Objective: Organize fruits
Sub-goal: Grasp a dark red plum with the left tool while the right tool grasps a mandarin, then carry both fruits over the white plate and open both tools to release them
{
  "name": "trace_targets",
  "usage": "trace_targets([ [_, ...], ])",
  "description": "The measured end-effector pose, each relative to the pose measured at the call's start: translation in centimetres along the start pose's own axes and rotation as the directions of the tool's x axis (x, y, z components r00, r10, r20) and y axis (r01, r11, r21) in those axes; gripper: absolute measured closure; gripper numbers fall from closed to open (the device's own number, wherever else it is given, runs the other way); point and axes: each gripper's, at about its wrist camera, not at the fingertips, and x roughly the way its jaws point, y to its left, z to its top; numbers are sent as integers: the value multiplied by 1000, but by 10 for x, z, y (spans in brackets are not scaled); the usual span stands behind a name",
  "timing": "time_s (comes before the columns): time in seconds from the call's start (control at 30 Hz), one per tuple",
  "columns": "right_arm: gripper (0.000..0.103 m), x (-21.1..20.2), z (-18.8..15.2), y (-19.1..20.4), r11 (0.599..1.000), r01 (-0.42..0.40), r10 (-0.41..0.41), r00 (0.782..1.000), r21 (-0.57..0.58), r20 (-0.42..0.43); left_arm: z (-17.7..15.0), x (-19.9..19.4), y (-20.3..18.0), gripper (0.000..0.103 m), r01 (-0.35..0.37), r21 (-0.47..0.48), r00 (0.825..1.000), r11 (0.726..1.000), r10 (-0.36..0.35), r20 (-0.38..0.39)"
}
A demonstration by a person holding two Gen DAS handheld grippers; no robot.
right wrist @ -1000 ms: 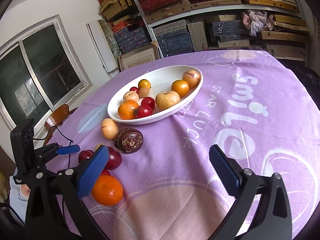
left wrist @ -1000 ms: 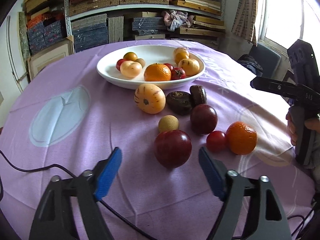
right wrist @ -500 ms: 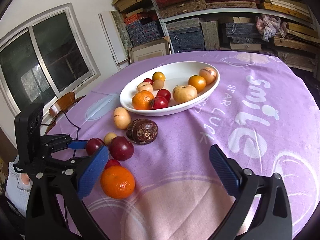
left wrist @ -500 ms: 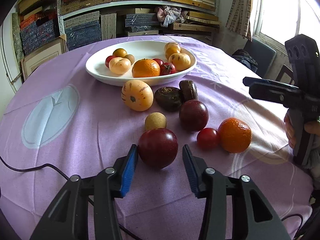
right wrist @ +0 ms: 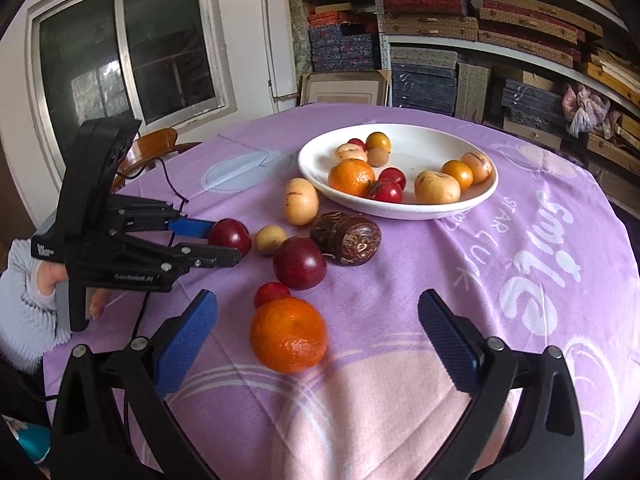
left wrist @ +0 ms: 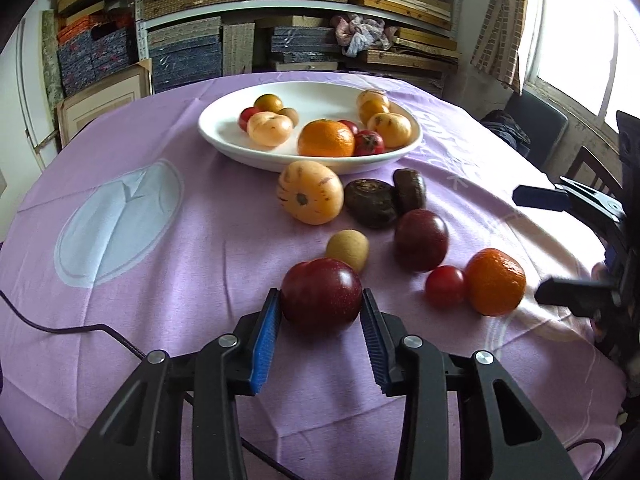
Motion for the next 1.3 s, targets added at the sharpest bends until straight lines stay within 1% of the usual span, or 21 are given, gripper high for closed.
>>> trace_targets([
  [0.03, 8, 1, -1, 5, 1000, -1, 1, 1000, -21, -7, 0, 0, 1, 63, 4, -4, 1000, 1000, -4, 0],
  [0.07, 16, 2, -1, 7, 999, -4, 3, 1000, -34, -15, 1, 0, 1, 63, 1, -2, 1000, 1000, -1, -2],
  [0.1, 27, 5, -2, 9, 999, -7, 6, 1000, -43, -30, 1, 0, 0, 63, -4, 2, 1000, 1000, 4, -2],
  [0.17, 36, 10, -2, 11, 999, -12, 9, 998, -47, -59, 1, 0, 0, 63, -5, 6, 1000, 1000, 5, -8],
  [0.33, 37, 16, -2, 11, 999, 10, -14, 997, -48, -81, 1, 1, 1, 63, -6, 2, 1000, 1000, 6, -13],
  [0.37, 41, 18, -1, 11, 999, 13, -17, 996, -49, -90, 1, 2, 1, 63, -6, 3, 1000, 1000, 6, -15],
  [0.4, 46, 21, -2, 11, 999, 19, -24, 994, -49, -103, 1, 2, 1, 63, -7, 3, 1000, 1000, 7, -16],
  [0.53, 52, 30, -2, 13, 998, 18, -27, 989, -58, -145, 1, 4, 0, 63, -8, 3, 1000, 1000, 8, -22],
  [0.6, 57, 34, -3, 14, 998, 17, -27, 986, -65, -164, 1, 5, 1, 63, -8, 3, 1000, 1000, 8, -26],
  [0.77, 57, 37, -5, 23, 993, 46, -64, 984, -110, -165, 1, 7, 2, 63, -4, -3, 999, 1000, 4, -34],
  [0.97, 58, 38, -10, 44, 968, 110, -144, 980, -225, -140, 1, 7, 2, 63, -4, -3, 999, 1000, 4, -34],
  [1.17, 58, 39, -12, 50, 956, 141, -179, 975, -257, -129, 1, 7, 2, 63, -3, -5, 999, 1000, 3, -32],
  [1.3, 58, 39, -12, 53, 948, 163, -201, 973, -275, -116, 1, 4, 1, 63, 9, -9, 1000, 1000, -9, -15],
])
